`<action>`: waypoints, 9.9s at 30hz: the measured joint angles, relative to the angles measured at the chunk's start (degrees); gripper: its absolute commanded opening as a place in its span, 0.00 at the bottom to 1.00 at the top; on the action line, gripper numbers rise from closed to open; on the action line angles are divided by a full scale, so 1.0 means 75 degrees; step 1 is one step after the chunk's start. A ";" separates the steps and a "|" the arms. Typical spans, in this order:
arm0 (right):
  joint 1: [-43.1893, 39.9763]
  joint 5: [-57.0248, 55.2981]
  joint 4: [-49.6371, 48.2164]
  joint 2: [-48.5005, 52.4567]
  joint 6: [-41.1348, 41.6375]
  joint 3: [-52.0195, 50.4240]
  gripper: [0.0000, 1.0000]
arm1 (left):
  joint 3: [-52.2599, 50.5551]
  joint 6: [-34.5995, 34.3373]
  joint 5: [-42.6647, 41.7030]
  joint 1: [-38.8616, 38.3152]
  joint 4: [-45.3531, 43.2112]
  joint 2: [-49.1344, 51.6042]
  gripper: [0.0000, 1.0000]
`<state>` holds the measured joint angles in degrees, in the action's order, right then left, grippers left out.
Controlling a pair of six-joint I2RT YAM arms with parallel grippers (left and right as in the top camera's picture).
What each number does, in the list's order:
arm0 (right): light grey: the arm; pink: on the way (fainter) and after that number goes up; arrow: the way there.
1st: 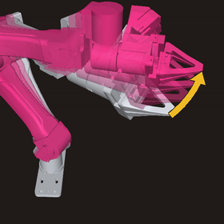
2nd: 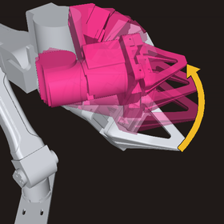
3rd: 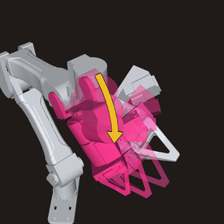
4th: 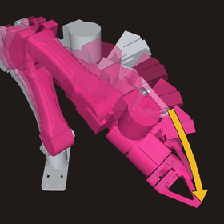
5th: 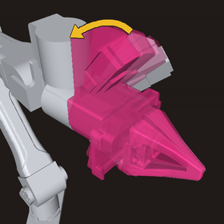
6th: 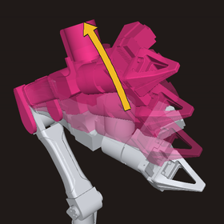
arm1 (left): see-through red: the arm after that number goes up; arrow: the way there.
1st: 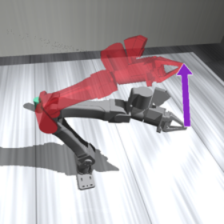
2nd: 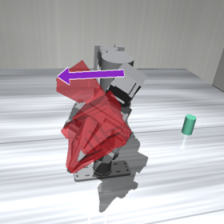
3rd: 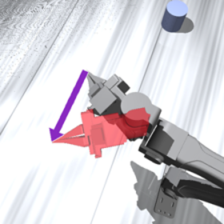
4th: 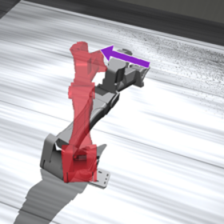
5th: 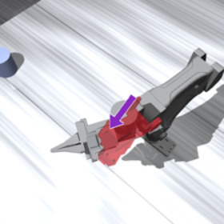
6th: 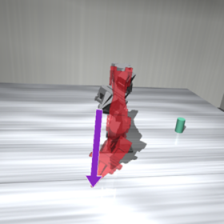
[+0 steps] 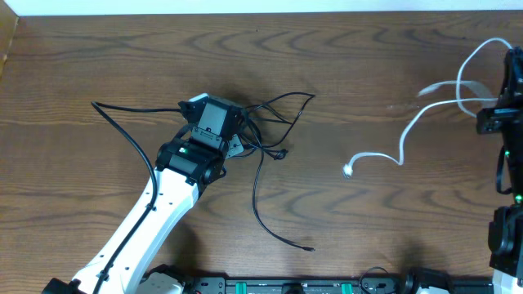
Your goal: Untangle cables
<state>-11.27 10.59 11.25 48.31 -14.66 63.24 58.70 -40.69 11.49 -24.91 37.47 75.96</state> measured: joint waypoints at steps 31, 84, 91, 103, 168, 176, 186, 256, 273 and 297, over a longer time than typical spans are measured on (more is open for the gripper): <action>-0.3389 -0.2760 -0.5050 0.3206 -0.2337 -0.0968 0.01 | 0.0000 0.0000 0.0000 0.0000 0.0000 0.0000 0.08; -0.4878 0.0542 -0.4657 0.5053 0.4153 -0.0629 0.99 | 0.0000 -0.0758 -0.0079 0.0000 -0.0207 0.0000 0.08; -0.3217 0.1894 -0.4202 0.4351 0.4744 -0.0629 0.99 | 0.0003 -0.0717 -0.1559 -0.0026 -0.1786 0.0000 0.08; -0.0361 0.2235 -0.3182 0.2836 0.3934 -0.0627 0.99 | 0.0003 0.0962 -0.3255 -0.0901 -0.2189 0.0000 0.08; 0.2060 0.2363 0.1749 0.1099 0.1711 -0.0609 0.91 | 0.0000 0.1833 -0.8521 -0.0533 -0.7347 0.0000 0.08; 0.2049 0.2352 0.4747 0.1110 0.2326 -0.0612 0.61 | 0.0000 0.1830 -0.8521 -0.0405 -0.6921 0.0000 0.08; 0.2049 0.2372 0.6464 0.1107 0.2492 -0.0609 0.75 | 0.0000 0.1830 -0.8518 -0.0341 -0.6700 0.0000 0.08; 0.2171 0.2859 0.1265 0.3480 1.0075 -0.2189 0.74 | -0.0003 -0.2206 -0.6714 -0.0329 -0.7382 0.0000 0.08; 0.2667 0.4301 -0.2014 0.3710 1.2861 -0.3582 0.64 | -0.0003 -0.2209 -0.6747 -0.0329 -0.7396 0.0000 0.08; 0.3357 0.3681 -0.3713 0.3762 1.4726 -0.3617 0.57 | -0.0003 -0.2206 -0.6747 -0.0329 -0.7405 0.0000 0.08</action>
<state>13.91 38.20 -16.60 76.53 95.79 36.12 58.67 -57.23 -39.11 -27.38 -18.06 75.96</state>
